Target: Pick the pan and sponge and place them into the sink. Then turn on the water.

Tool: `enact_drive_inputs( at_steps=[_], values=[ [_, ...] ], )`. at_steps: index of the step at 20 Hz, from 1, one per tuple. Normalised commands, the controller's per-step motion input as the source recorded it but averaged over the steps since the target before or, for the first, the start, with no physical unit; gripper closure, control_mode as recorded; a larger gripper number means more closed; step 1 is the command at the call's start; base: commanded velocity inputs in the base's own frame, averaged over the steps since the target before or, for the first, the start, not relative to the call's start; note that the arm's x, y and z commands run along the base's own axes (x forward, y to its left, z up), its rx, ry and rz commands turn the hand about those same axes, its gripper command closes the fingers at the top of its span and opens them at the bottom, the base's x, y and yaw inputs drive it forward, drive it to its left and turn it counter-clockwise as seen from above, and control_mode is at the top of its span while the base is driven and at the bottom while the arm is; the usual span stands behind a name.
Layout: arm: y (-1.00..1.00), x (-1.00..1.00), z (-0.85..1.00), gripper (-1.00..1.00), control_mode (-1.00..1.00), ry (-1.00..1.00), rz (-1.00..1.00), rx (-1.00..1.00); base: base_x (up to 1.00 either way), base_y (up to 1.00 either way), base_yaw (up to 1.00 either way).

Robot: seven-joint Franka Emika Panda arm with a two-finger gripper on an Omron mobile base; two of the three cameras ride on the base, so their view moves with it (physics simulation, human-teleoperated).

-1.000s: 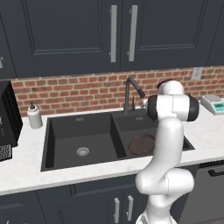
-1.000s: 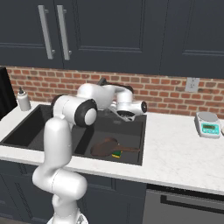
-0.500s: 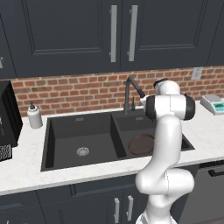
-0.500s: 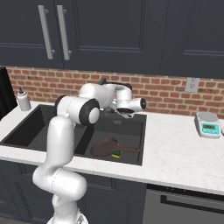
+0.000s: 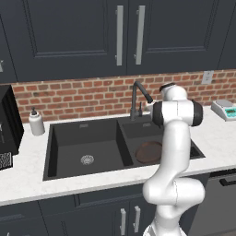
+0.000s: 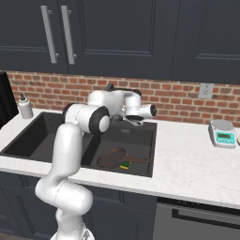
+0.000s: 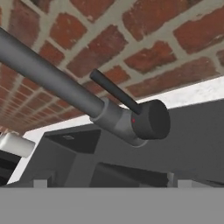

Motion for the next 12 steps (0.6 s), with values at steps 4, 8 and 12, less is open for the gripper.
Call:
enact_drive_inputs(
  at_steps=[4,8,12],
  values=[
    [0.19,0.10,-0.11,-1.00,-1.00,0.00,0.00,0.00,0.00,0.00,0.00],
    [0.12,0.17,-0.11,-1.00,-1.00,0.00,0.00,0.00,0.00,0.00,0.00],
    [0.01,0.23,-0.05,-1.00,-1.00,0.00,0.00,0.00,0.00,0.00,0.00]
  ],
)
